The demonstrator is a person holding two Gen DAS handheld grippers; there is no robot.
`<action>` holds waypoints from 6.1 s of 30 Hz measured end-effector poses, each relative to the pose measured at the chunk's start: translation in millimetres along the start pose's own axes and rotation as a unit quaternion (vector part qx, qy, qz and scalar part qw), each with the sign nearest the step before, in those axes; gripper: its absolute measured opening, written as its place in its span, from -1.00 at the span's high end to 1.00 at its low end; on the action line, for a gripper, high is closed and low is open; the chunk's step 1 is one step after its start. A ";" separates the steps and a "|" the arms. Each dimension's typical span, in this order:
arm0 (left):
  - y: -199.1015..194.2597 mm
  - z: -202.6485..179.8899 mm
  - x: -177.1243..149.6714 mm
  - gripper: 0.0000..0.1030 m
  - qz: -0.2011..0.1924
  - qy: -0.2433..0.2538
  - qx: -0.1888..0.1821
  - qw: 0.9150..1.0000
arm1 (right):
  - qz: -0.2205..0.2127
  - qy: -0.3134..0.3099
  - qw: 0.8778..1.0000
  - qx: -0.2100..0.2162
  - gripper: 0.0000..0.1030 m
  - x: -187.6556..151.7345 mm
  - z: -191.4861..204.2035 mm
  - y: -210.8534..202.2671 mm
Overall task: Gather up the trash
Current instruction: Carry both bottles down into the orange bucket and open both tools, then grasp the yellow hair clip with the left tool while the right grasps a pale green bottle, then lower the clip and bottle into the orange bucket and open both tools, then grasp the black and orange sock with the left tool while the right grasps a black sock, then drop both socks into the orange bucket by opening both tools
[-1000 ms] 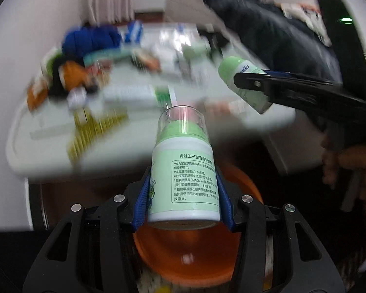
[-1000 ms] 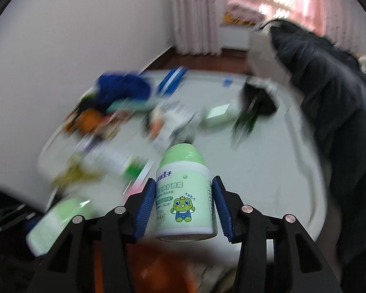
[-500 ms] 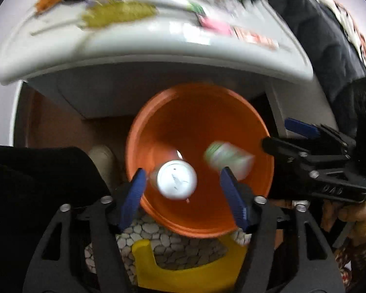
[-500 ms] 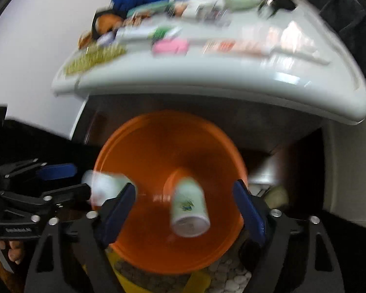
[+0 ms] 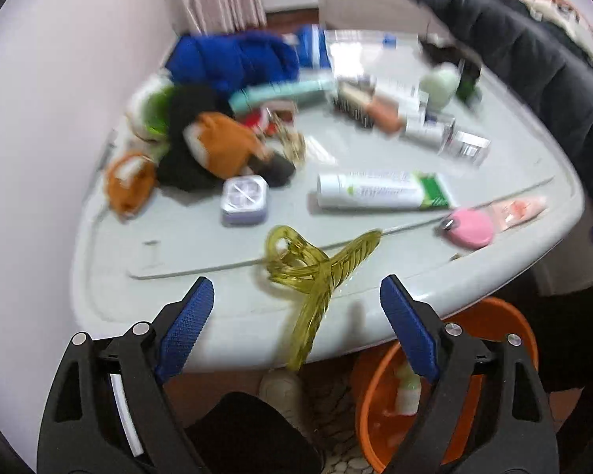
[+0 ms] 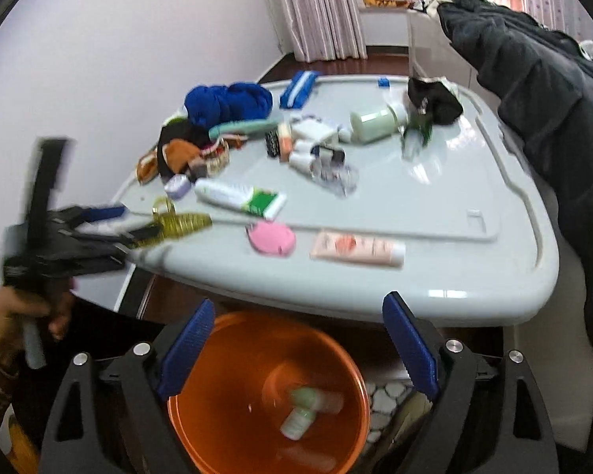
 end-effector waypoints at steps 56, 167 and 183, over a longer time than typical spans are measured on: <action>-50.7 -39.1 15.0 -0.11 -0.109 -0.005 -0.131 0.985 | -0.056 -0.064 0.996 -0.039 -0.16 132.5 -17.8 41.6; -25.6 -81.3 -110.8 -0.27 0.074 -0.053 -0.205 0.975 | 0.170 0.020 0.985 0.034 -0.36 -81.0 -0.6 53.2; -40.5 49.0 152.9 -0.76 -0.114 -0.103 -0.011 0.988 | -0.009 0.016 1.000 0.009 -0.64 71.6 -23.1 -3.8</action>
Point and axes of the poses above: each gripper's, at about its wrist camera, not at the fingertips, and y roughly the way its jaws point, z to its left, x to its top, the point moved 4 cm from there along y, roughly the way its jaws point, and after that the axes turned 8 degrees about z, right-handed, at the moved point
